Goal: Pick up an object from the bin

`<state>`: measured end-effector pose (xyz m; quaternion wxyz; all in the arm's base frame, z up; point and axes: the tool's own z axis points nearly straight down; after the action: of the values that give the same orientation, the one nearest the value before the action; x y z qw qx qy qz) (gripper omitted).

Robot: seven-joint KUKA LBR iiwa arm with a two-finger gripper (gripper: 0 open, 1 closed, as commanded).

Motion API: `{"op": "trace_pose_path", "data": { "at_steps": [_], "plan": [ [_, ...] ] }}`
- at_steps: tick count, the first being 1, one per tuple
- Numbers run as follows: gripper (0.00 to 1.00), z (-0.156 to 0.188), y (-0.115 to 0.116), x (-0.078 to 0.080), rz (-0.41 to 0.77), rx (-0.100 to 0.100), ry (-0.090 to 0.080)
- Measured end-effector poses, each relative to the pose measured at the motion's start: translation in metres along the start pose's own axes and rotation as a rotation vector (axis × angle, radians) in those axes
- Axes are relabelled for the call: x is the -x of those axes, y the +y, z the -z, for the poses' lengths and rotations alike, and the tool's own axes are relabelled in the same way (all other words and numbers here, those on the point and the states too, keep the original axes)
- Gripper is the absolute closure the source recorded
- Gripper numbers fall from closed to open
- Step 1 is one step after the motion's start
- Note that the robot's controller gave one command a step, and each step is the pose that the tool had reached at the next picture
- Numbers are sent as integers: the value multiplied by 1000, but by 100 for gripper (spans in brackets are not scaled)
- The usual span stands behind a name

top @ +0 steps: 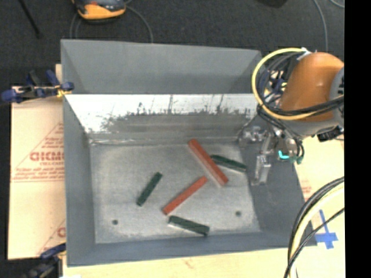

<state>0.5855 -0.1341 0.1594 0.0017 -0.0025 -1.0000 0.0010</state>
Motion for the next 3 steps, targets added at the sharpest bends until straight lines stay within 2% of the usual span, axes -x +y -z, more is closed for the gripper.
{"op": "trace_pose_path", "data": {
  "at_steps": [1,2,3],
  "plan": [
    [0,5,0,2,3,-2,-8],
    [100,-79,15,32,18,-5,-17],
    [0,-83,17,30,21,-2,-10]
  ]
}}
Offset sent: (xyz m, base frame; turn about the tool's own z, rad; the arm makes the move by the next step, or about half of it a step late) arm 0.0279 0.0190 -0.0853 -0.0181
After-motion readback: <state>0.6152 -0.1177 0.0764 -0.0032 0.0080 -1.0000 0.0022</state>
